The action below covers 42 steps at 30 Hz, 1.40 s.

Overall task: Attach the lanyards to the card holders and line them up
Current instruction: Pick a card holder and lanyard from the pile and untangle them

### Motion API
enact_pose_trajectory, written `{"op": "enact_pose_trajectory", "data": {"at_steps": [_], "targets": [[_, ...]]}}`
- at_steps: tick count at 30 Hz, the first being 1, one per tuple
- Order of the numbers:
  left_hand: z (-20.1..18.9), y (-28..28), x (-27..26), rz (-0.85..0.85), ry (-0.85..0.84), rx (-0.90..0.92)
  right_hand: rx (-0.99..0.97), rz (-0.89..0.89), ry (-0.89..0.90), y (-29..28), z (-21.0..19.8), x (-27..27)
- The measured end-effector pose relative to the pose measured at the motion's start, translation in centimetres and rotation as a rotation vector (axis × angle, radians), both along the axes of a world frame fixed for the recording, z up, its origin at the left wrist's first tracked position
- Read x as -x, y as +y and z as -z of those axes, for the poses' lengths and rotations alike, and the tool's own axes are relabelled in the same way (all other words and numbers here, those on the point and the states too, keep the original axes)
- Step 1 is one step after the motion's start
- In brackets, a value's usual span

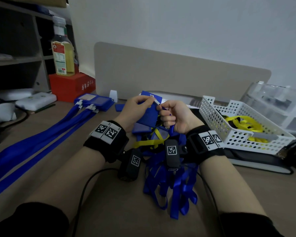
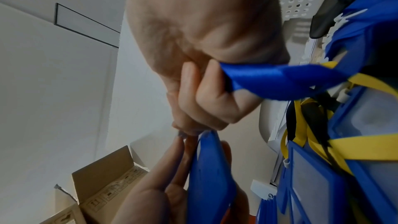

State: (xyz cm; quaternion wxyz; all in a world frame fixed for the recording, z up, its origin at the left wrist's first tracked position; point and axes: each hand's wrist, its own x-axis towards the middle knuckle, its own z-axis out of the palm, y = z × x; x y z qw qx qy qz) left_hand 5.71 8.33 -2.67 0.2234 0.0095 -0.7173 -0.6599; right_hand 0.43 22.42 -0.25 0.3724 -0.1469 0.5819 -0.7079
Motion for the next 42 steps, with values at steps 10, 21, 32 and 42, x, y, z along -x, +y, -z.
{"op": "enact_pose_trajectory", "data": {"at_steps": [10,21,32,42], "targets": [[0.1,-0.3,0.0,0.019,-0.061,0.055,-0.168,0.243,0.35,-0.7,0.1,-0.8],[-0.1,-0.2,-0.1,-0.023,-0.063,0.074,-0.12,0.363,0.6,-0.5,0.4,-1.1],[-0.6,0.1,-0.7,-0.027,-0.059,0.048,0.0,0.327,0.62,-0.5,0.1,-2.4],[-0.5,0.1,-0.9,-0.037,-0.047,0.149,-0.095,0.363,0.698,-1.1,0.9,-1.5]]}}
